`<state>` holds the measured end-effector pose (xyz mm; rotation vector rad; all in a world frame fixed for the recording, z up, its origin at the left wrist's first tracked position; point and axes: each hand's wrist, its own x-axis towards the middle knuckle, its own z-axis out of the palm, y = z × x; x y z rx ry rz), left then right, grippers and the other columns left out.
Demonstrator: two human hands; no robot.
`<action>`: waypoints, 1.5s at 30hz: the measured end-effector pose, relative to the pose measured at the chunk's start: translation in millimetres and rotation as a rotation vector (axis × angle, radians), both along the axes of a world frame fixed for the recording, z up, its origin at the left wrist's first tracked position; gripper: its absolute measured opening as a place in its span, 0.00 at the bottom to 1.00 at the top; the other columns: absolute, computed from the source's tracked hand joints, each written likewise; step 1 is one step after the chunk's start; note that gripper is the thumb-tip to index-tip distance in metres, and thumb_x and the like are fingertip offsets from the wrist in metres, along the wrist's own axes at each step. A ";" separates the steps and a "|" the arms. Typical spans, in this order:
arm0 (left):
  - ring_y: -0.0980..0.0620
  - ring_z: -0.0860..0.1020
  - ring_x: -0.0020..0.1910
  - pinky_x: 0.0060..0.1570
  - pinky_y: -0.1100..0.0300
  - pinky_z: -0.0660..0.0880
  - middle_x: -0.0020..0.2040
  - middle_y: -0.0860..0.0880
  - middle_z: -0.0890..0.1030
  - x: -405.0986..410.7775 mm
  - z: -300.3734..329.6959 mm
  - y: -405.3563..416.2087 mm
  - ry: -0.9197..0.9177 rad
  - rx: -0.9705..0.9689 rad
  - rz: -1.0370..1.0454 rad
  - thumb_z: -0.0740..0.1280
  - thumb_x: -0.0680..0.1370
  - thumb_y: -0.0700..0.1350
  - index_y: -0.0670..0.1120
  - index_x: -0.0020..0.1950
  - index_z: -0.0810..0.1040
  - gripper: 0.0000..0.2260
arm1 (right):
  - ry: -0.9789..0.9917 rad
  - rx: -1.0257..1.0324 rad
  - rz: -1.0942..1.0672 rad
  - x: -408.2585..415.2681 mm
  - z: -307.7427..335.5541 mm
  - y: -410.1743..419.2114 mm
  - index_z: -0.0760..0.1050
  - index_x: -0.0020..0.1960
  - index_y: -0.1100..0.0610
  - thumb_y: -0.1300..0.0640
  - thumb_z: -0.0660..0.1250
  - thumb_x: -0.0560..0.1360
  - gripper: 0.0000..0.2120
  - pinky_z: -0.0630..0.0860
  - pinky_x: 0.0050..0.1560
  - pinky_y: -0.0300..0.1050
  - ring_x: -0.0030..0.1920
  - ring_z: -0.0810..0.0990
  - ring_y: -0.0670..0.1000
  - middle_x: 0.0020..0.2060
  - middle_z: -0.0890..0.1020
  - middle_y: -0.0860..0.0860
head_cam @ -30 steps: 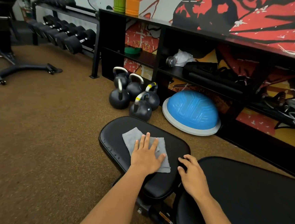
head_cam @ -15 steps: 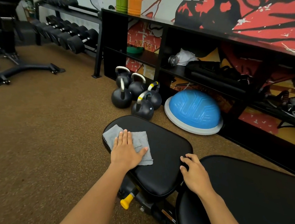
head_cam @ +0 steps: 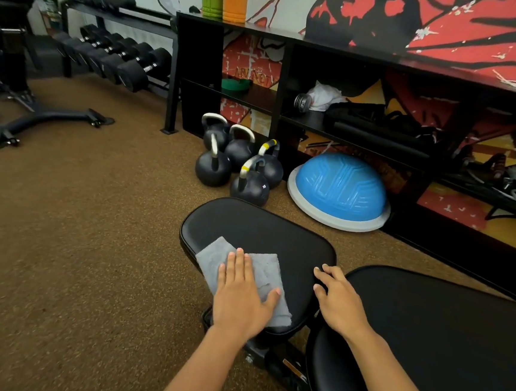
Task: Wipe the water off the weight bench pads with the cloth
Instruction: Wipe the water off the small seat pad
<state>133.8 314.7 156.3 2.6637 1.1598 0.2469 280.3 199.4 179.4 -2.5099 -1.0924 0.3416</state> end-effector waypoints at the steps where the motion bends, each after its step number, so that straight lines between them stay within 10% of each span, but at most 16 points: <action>1: 0.46 0.39 0.76 0.71 0.52 0.34 0.77 0.42 0.41 3.2 0.1 -7.3 0.001 0.005 -0.013 0.34 0.67 0.68 0.40 0.76 0.40 0.45 | -0.005 -0.001 0.003 -0.4 -1.5 -0.7 0.63 0.73 0.54 0.56 0.55 0.81 0.20 0.58 0.73 0.48 0.73 0.61 0.49 0.72 0.62 0.48; 29: 0.47 0.39 0.76 0.73 0.51 0.37 0.78 0.43 0.41 25.1 11.5 97.1 0.035 -0.171 0.170 0.49 0.77 0.66 0.40 0.76 0.41 0.40 | -0.054 -0.076 0.088 -5.9 -14.4 -12.4 0.49 0.77 0.51 0.49 0.45 0.83 0.24 0.45 0.75 0.50 0.77 0.45 0.49 0.77 0.49 0.46; 45: 0.44 0.34 0.74 0.73 0.49 0.44 0.76 0.45 0.33 1.9 0.3 24.0 -0.579 -0.510 0.436 0.61 0.78 0.53 0.39 0.75 0.35 0.41 | -0.039 -0.061 0.084 -8.0 -11.7 -11.7 0.50 0.77 0.52 0.51 0.46 0.83 0.23 0.46 0.75 0.50 0.77 0.45 0.50 0.77 0.49 0.47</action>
